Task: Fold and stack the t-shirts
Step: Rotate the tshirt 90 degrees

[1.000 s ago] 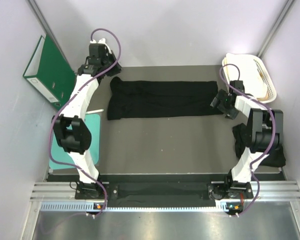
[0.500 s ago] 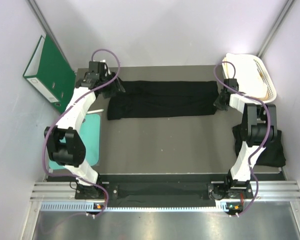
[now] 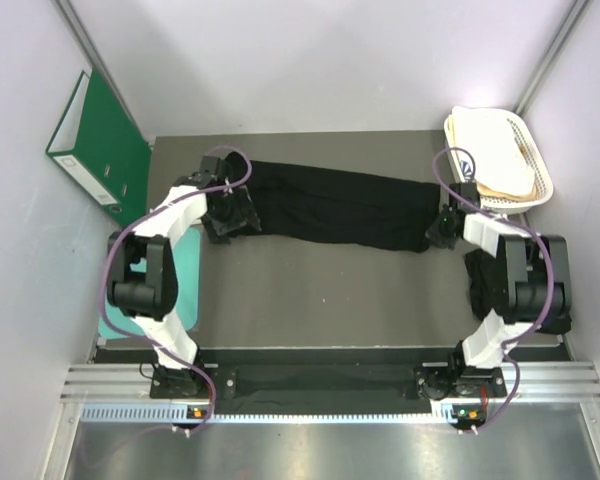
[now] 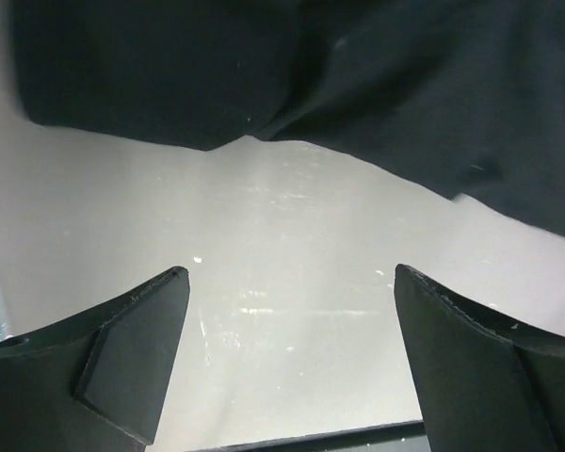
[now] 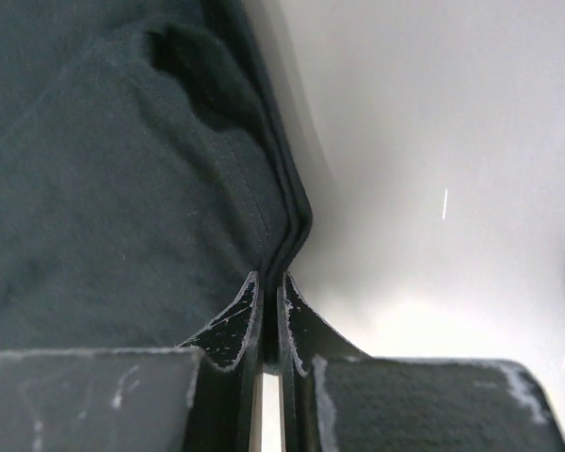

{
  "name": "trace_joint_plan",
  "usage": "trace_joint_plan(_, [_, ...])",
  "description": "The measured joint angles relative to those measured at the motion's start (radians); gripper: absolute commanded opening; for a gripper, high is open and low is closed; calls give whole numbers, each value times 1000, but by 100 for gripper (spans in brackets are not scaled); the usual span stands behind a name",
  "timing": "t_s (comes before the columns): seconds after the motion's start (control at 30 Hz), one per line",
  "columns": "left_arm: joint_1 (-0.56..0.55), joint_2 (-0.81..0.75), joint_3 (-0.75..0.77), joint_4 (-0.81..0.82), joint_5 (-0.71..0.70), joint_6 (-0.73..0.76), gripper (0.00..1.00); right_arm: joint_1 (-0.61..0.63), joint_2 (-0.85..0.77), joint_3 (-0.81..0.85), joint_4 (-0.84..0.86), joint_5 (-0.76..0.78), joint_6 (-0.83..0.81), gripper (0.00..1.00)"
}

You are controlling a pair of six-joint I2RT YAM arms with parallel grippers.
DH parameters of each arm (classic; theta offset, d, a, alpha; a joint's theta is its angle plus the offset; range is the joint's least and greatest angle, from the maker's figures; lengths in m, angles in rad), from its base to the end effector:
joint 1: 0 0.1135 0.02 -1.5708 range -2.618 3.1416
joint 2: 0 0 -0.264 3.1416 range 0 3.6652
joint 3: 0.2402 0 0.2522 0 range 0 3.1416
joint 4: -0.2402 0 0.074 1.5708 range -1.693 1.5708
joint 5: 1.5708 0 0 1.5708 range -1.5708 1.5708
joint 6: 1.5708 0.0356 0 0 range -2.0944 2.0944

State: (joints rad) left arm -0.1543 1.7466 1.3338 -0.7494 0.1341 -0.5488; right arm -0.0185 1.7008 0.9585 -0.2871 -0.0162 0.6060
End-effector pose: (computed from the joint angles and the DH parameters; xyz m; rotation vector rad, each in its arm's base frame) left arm 0.3531 -0.0597 0.2298 -0.5068 2.7335 -0.3736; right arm 0.3317 -0.0056 0.1600 0.7988 2.4937 0.2307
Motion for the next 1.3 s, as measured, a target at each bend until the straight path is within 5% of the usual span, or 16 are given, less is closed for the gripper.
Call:
trace_joint_plan(0.2, [-37,185,9,-23,-21,-42,94,37,-142,-137,-89,-59,8,0])
trace_joint_plan(0.5, [-58,373,280,-175,-114,-91,95,55,-370,-269,-298,-151,-2,4])
trace_joint_plan(0.53, [-58,403,327,-196,-127,-93,95,58,-394,-281,-312,-161,-3,27])
trace_joint_plan(0.6, [-58,471,437,-241,-149,-90,95,64,-451,-315,-343,-188,-3,56])
trace_joint_plan(0.77, [-58,626,713,-317,-181,-66,96,69,-535,-356,-453,-202,-17,98])
trace_joint_plan(1.0, [-58,651,758,-293,-207,-41,95,69,-538,-153,-562,-81,-78,100])
trace_joint_plan(1.3, [-51,459,432,-159,-215,-32,95,69,-231,65,-386,58,-155,100])
